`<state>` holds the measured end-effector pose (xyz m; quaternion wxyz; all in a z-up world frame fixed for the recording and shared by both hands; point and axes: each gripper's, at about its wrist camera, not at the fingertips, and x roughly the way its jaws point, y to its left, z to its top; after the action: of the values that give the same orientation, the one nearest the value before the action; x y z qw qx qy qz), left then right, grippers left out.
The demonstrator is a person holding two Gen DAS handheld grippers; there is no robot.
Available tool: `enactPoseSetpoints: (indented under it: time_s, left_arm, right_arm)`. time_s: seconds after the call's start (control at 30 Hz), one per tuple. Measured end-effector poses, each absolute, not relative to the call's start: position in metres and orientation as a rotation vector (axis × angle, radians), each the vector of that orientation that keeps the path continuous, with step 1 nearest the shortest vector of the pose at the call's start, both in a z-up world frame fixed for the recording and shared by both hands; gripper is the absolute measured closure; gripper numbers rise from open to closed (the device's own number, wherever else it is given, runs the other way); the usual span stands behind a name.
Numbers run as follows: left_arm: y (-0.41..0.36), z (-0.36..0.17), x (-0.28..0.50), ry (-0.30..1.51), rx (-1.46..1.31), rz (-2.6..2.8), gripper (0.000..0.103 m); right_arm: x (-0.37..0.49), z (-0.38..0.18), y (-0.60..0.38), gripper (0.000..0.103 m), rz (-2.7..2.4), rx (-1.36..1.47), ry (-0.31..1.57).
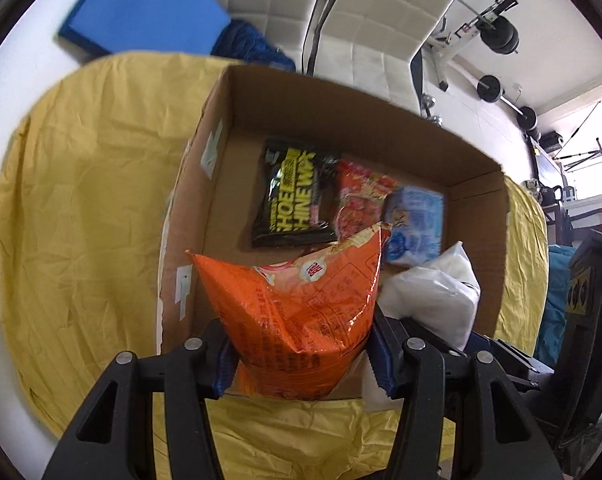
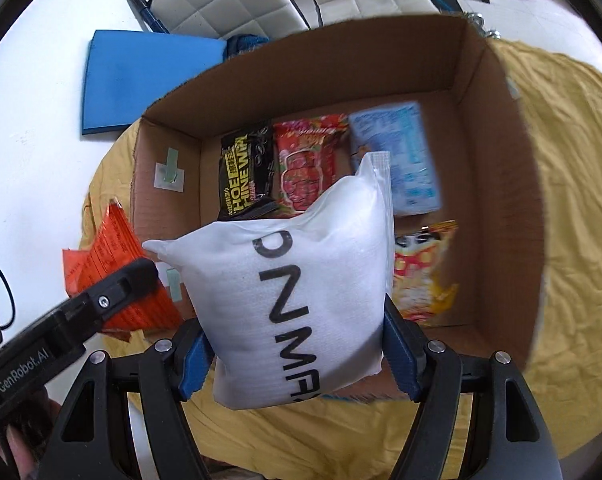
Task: Organize soft objects
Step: 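Carry the orange bag with the left tool while the right tool carries the white pouch over the box, then lower both bags into the box and open both tools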
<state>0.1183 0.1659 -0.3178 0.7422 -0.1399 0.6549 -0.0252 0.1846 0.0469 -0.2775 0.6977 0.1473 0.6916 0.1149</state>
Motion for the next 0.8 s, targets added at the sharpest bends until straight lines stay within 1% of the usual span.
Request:
enactPoseSetpoints:
  time_s: [0.13,0.27,0.63,0.8]
  left_arm:
    - [0.179,-0.349,0.127,1.508,-0.327,-0.062,0.052]
    - [0.184,-0.375,0.134,1.576,-0.347,-0.079,0.052]
    - [0.162,-0.43,0.151,1.739,-0.295,-0.153,0.05]
    - [0.157,-0.453,0.153,1.793,-0.29,-0.151,0.05]
  right_arm:
    - [0.189,-0.318,0.067,0.027,0.252,0.337,1.615]
    - [0.191,-0.343,0.078,0.027,0.256,0.288,1.644]
    - [0.202,-0.381,0.082,0.025,0.252,0.237,1.732]
    - [0.207,-0.395,0.083,0.021,0.254,0.217,1.752]
